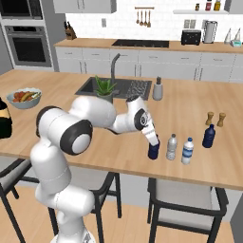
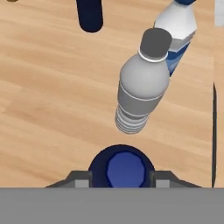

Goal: Move the plastic bottles in the middle to the plastics group, and the glass bottles in the middle to the glass group.

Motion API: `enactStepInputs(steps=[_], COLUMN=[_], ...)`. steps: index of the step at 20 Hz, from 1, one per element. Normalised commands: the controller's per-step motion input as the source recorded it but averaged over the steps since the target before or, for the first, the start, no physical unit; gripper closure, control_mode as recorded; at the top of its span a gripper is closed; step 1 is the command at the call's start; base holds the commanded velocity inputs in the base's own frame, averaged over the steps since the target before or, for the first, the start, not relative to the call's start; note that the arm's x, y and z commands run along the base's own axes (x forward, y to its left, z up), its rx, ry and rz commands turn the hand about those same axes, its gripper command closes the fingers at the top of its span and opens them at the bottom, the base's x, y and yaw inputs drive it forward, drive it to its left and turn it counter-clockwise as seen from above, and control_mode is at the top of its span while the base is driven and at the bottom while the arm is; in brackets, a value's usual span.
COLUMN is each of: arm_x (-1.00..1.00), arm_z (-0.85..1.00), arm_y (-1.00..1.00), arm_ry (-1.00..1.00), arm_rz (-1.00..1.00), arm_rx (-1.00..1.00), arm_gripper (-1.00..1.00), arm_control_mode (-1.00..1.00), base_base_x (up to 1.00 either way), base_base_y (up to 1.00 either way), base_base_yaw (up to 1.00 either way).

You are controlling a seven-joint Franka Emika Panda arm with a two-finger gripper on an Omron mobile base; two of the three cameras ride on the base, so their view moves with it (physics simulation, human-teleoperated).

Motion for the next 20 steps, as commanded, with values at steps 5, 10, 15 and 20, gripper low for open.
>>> enactStepInputs(steps=[5,10,15,20], arm_x=[0.03,0.09,0.15,0.15], arm_z=[0.0,0.0,0.0,0.0], arm_y=[-0.08,-0.08,-0.09,-0.08], arm_ry=[-0.06,-0.02,-0.03,-0.02], arm_rz=[-0.06,-0.05,-0.05,-0.04], arm_rx=[0.0,0.0,0.0,0.0], arm_gripper=[1.0,1.0,1.0,1.0], arm_control_mode=[-1.0,-1.0,-1.0,-1.0], base_base_x=[0.0,0.0,0.0,0.0], base_base_y=[0.0,0.0,0.0,0.0], base_base_yaw=[0.0,0.0,0.0,0.0])
